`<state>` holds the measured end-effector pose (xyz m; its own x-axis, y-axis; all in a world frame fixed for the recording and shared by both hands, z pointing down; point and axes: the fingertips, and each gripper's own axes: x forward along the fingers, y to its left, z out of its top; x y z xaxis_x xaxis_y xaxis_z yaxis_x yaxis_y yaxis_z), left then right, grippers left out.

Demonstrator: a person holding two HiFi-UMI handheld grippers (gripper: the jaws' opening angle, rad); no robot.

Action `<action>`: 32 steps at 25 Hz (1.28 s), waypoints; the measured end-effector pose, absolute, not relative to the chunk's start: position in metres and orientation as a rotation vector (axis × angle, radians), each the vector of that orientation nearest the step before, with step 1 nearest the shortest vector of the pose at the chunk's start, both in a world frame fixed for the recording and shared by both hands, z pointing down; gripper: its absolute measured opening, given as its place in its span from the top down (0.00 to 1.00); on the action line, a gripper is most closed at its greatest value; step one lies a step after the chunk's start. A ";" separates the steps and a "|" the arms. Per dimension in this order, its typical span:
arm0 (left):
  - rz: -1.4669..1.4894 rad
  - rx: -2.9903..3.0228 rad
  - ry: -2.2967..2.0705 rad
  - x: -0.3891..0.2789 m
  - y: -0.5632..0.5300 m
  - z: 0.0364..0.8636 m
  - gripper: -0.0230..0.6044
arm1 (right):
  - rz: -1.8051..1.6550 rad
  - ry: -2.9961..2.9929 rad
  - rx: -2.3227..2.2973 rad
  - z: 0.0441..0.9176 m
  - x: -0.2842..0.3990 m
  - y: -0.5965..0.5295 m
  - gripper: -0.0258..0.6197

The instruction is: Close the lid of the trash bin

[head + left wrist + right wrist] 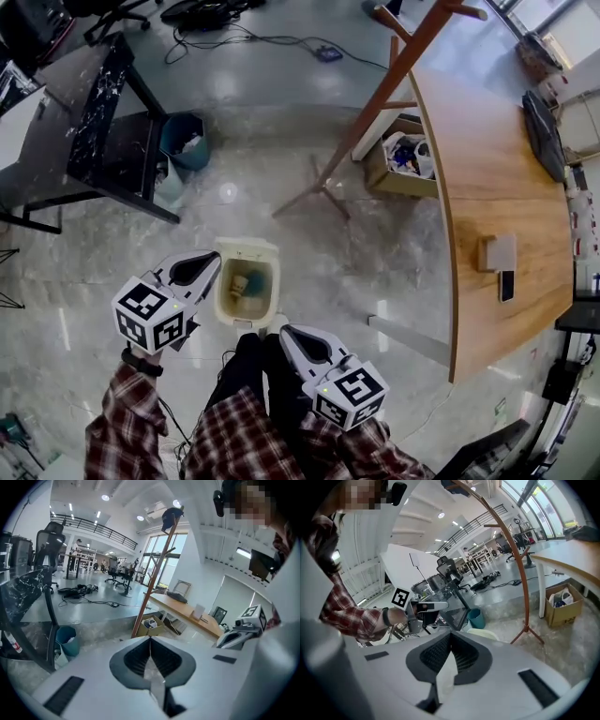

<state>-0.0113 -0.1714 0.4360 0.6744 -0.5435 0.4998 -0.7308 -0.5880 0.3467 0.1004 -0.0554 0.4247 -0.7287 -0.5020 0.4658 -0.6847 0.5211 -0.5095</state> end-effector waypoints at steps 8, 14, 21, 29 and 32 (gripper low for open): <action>0.660 2.368 -0.975 -0.013 -0.224 0.519 0.94 | 1.074 -2.476 0.993 0.487 0.088 -0.078 0.94; 0.809 2.445 -0.609 -0.002 -0.237 0.570 0.94 | 1.111 -2.454 0.973 0.530 0.084 -0.077 0.94; 0.911 2.414 -0.351 -0.007 -0.236 0.614 0.86 | 1.157 -2.412 0.967 0.567 0.084 -0.064 0.94; 0.999 2.380 -0.161 -0.002 -0.227 0.647 0.86 | 1.171 -2.410 0.937 0.582 0.072 -0.057 0.94; 1.000 2.340 -0.151 -0.002 -0.223 0.655 0.86 | 1.173 -2.411 0.925 0.582 0.070 -0.053 0.94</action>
